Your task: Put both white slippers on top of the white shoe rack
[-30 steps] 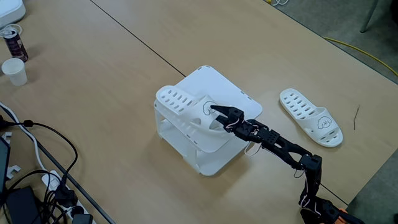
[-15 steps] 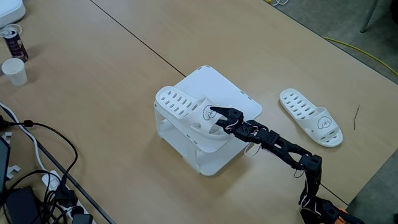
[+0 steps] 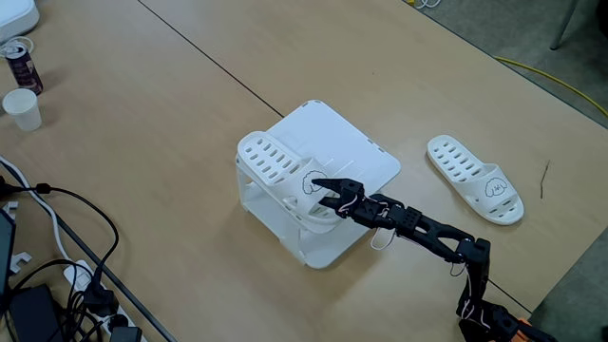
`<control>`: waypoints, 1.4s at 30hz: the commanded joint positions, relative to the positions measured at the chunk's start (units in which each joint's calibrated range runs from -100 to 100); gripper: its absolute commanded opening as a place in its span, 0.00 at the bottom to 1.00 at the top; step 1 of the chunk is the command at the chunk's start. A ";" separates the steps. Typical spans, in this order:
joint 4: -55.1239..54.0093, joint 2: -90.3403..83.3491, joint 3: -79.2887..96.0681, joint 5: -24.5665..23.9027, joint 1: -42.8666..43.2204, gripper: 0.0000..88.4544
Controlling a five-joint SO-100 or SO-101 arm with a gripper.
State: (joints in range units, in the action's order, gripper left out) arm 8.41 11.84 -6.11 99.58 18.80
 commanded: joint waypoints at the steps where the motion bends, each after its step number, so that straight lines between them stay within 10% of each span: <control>1: -0.30 -5.82 0.65 0.42 -1.12 0.20; 15: -0.30 -34.34 26.81 0.42 -5.48 0.20; 30: -6.69 -55.97 66.51 0.42 -65.59 0.21; 42: -35.07 -44.69 87.35 0.42 -74.48 0.22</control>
State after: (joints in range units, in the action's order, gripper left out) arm -16.65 -38.31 81.22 99.58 -54.91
